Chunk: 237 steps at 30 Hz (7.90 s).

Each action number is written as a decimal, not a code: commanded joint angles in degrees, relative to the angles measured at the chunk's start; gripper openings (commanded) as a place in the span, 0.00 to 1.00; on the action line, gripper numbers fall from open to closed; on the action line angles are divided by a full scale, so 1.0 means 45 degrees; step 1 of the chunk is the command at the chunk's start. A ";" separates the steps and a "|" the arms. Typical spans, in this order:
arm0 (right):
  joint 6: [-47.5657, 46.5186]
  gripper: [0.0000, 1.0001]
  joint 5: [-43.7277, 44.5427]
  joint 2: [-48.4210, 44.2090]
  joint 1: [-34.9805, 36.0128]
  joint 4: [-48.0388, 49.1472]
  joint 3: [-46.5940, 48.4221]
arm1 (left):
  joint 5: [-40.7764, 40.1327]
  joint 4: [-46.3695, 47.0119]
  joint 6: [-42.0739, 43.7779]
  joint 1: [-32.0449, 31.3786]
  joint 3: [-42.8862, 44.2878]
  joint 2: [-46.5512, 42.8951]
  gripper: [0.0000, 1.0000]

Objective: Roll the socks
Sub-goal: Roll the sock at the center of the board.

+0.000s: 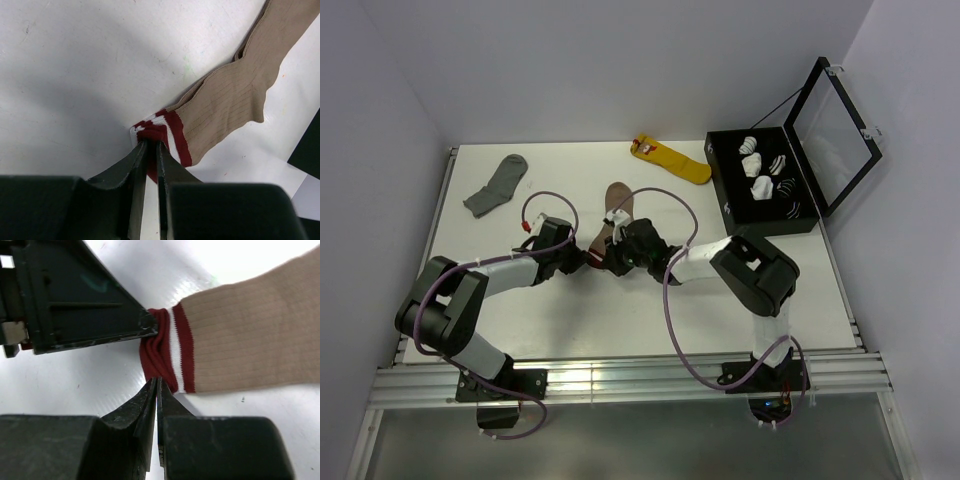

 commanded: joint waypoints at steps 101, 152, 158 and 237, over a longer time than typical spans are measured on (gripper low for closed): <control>0.5325 0.00 -0.7318 0.4223 -0.1945 -0.7544 0.5373 | -0.1122 -0.0331 -0.1026 -0.0457 -0.1927 -0.2989 0.63; 0.6498 0.00 -0.8021 0.4321 -0.2199 -0.5668 0.4591 | -0.1512 0.2736 -0.1885 -0.0770 -0.4289 -0.2403 0.42; 0.5640 0.01 -0.7397 0.3874 -0.2180 -0.6371 0.4630 | -0.1317 0.2288 -0.1691 -0.0770 -0.3840 -0.1914 0.31; 0.2901 0.00 -0.4014 0.1234 -0.0264 -0.0336 0.0977 | -0.1610 -0.2306 -0.0224 -0.0243 -0.1315 -0.4040 0.65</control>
